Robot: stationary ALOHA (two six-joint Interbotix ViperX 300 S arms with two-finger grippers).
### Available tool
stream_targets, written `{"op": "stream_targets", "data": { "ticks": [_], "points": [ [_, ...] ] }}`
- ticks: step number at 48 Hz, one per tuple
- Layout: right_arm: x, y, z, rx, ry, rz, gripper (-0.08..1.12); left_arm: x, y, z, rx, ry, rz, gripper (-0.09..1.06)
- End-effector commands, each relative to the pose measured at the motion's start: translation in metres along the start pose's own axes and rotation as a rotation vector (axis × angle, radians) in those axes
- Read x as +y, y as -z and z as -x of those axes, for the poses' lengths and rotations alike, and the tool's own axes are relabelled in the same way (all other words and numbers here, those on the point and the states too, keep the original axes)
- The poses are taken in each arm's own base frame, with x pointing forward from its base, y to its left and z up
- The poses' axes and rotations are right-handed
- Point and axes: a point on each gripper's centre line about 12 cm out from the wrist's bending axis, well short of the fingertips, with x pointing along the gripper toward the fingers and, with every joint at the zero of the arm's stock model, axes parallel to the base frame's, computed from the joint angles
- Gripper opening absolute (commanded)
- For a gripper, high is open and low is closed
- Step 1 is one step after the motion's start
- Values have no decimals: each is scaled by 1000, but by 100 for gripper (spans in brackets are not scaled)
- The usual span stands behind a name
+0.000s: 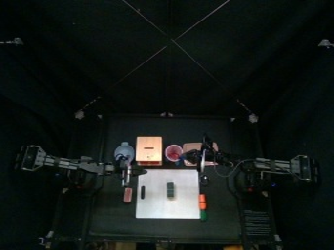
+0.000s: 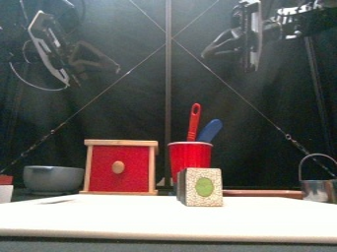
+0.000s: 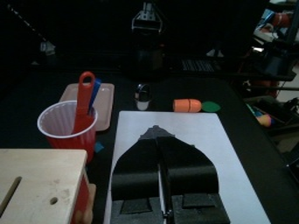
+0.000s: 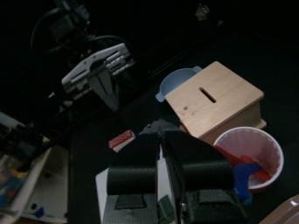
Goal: Cut the sushi into 4 pieces with the knife
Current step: Pick up the knife at its handle with right hand
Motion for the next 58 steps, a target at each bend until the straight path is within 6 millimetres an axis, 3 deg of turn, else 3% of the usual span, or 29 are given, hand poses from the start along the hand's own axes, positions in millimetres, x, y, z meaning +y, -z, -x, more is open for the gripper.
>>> {"op": "stream_targets", "data": {
  "ticks": [1,10,17,22,41,58],
  "points": [
    [8,-26,-3,21,-8,-9,34,4,-8,-3,-27,-15,2,-2],
    [3,-45,-17,102,27,7,63,9,-7,-2,-24,-34,1,-2],
    [-2,-43,-36,204,53,21,87,12,-5,-2,-20,-43,3,-2],
    [-6,-39,-48,295,74,33,98,14,-3,-1,-15,-52,4,-2],
    [-34,-28,-84,681,159,15,99,18,1,1,-2,-68,9,-2],
    [-57,-1,-113,930,214,2,99,19,3,2,5,-75,23,-2]
  ]
}}
